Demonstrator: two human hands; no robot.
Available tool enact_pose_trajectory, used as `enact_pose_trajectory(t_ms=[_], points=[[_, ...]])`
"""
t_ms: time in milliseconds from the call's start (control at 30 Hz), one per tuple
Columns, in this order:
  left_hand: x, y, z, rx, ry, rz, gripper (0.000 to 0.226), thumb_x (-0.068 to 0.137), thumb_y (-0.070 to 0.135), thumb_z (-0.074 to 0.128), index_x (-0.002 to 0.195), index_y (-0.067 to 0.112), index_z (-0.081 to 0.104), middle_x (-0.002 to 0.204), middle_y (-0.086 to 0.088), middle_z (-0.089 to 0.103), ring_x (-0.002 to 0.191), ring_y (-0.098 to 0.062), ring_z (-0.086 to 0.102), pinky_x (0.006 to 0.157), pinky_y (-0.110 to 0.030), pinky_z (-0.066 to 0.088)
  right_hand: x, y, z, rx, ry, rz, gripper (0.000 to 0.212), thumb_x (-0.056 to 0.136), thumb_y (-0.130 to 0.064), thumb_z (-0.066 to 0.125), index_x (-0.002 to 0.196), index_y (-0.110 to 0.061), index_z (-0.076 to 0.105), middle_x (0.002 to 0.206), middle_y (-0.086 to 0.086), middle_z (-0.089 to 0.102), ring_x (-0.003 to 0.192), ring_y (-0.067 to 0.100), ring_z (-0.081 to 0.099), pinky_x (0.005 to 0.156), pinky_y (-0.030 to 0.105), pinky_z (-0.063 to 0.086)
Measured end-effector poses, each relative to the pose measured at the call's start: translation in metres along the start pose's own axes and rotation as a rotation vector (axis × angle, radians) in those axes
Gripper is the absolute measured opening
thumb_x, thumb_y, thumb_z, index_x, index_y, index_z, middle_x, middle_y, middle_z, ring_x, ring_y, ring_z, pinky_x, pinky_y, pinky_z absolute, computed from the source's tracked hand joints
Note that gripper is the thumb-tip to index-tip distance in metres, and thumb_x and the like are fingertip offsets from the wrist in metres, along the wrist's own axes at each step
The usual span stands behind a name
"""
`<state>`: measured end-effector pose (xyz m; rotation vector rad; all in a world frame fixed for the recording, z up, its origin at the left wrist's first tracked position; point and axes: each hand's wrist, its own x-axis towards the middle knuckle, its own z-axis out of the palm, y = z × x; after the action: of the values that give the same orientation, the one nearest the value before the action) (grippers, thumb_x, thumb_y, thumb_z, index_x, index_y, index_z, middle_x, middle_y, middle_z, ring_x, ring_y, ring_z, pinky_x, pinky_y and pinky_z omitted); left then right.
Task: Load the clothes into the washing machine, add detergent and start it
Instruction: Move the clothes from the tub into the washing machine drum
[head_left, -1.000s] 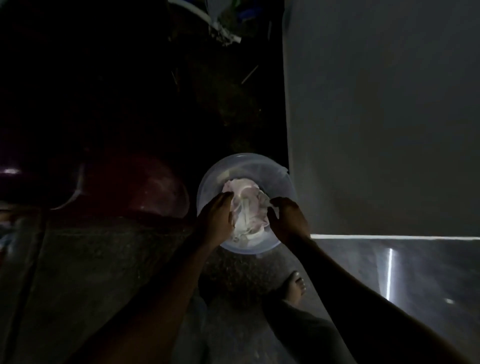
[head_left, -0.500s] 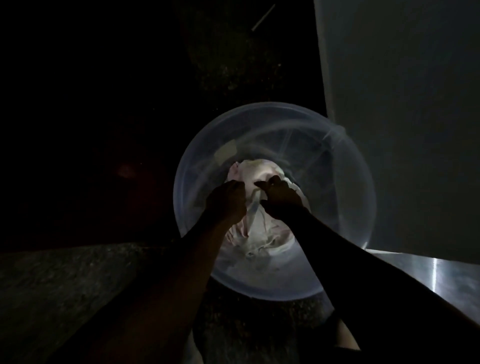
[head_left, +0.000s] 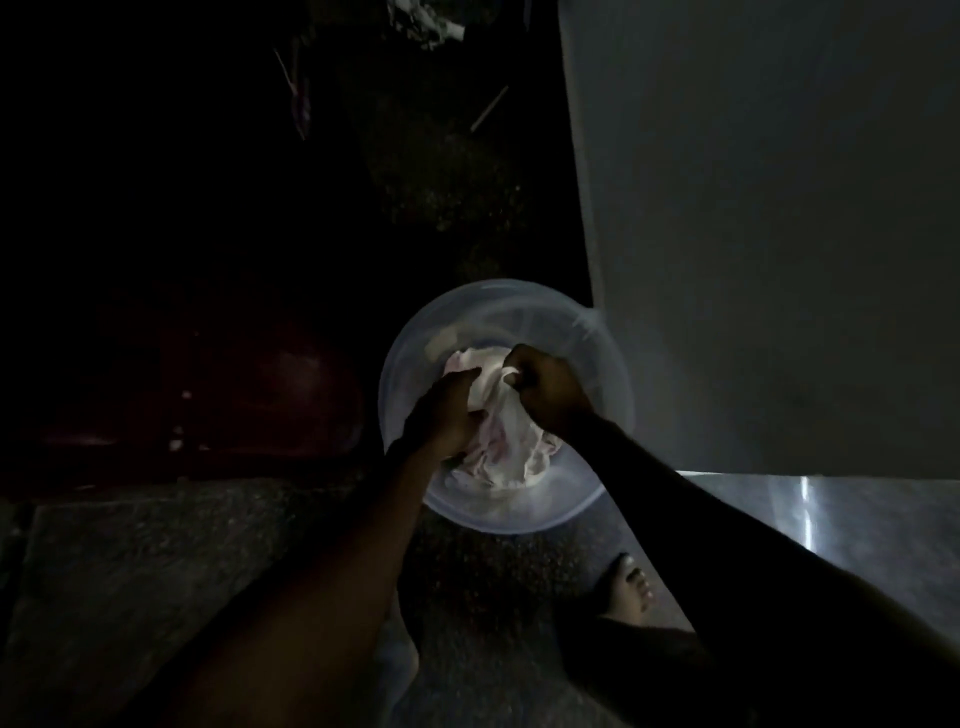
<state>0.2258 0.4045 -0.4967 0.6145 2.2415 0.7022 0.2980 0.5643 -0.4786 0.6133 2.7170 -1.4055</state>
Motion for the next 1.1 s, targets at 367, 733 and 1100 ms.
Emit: enact_pose_trajectory(t_ms=[367,733,1100], points=[[-0.129,0.185,-0.152,-0.327,0.177,0.045,0.034,0.090,0.024,0.061,0.113,0.002,0.069,0.106,-0.018,0.071,0.100,-0.021,0.063,0.083,-0.031,0.048,-0.074,-0.248,-0.149,0.233,0.153,-0.141,0.009,0.088,-0.001,0.054,0.080,-0.004,0.057,0.076,-0.004,0.064,0.073,0.006,0.060,0.069,0.021,0.045],[-0.228,0.342,-0.294,-0.478,0.391,0.222,0.023,0.084,0.017,0.055,0.096,0.013,0.074,0.088,0.003,0.070,0.083,-0.012,0.065,0.071,-0.021,0.048,-0.144,-0.349,-0.252,0.358,0.489,-0.017,0.009,0.095,-0.004,0.056,0.097,0.000,0.064,0.093,0.013,0.067,0.074,0.004,0.056,0.066,0.006,0.042],[-0.254,0.401,-0.347,-0.819,0.235,0.200,0.020,0.096,-0.001,0.051,0.094,0.014,0.066,0.082,-0.006,0.068,0.071,-0.019,0.066,0.054,-0.027,0.058,-0.110,-0.345,-0.246,0.276,0.383,0.071,0.071,0.081,-0.016,0.076,0.140,-0.003,0.038,0.134,0.002,0.043,0.124,0.016,0.043,0.101,0.015,0.033]])
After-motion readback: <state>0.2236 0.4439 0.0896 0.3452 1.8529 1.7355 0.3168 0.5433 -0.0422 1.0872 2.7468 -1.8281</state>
